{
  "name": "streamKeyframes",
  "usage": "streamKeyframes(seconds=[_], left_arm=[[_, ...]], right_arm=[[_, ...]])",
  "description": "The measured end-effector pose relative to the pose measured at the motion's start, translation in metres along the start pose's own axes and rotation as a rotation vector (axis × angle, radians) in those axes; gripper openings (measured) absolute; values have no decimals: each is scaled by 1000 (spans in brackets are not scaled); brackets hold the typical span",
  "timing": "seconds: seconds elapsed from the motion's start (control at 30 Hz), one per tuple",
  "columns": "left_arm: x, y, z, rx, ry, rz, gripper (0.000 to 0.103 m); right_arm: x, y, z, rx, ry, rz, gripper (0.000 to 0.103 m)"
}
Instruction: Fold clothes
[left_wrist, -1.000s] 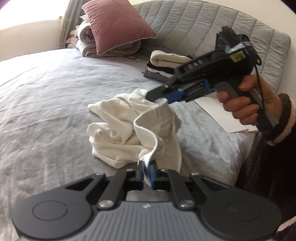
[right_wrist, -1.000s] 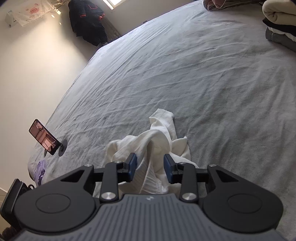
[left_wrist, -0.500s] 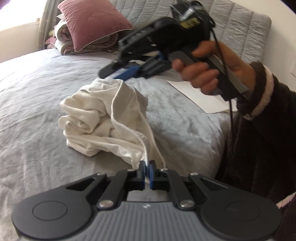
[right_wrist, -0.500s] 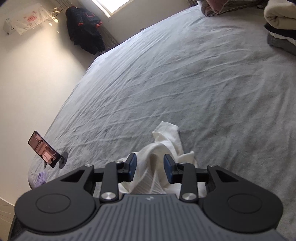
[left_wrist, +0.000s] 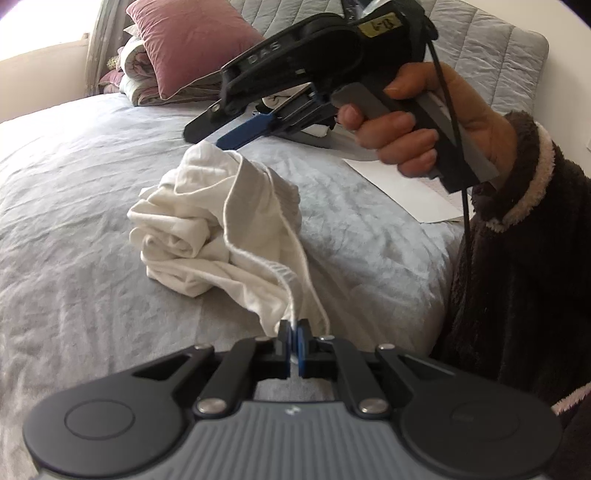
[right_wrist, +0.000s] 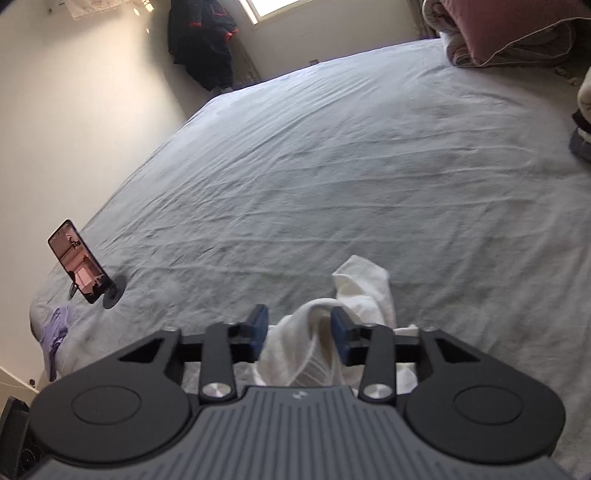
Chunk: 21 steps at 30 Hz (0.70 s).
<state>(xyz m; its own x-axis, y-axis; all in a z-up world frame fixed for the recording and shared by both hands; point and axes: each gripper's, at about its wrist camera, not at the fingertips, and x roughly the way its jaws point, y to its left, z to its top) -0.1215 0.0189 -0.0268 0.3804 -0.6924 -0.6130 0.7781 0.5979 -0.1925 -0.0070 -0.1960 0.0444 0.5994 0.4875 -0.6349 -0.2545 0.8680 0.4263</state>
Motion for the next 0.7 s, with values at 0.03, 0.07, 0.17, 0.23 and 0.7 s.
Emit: streamKeyframes(seconds=[0.03, 0.07, 0.17, 0.23, 0.7], left_arm=[[0, 0, 0, 3, 1, 1, 3], [0, 0, 0, 6, 3, 2, 3], [1, -2, 0, 7, 2, 1, 3], [1, -2, 0, 10, 2, 1, 3], [6, -4, -1, 21, 14, 0, 3]], right_arm=[[-2, -1, 0, -1, 0, -9, 44], [-5, -3, 0, 8, -3, -7, 44], [-9, -7, 0, 20, 9, 5, 44], [-7, -7, -4, 20, 38, 22, 44], [-18, -31, -19, 51, 94, 55, 44]])
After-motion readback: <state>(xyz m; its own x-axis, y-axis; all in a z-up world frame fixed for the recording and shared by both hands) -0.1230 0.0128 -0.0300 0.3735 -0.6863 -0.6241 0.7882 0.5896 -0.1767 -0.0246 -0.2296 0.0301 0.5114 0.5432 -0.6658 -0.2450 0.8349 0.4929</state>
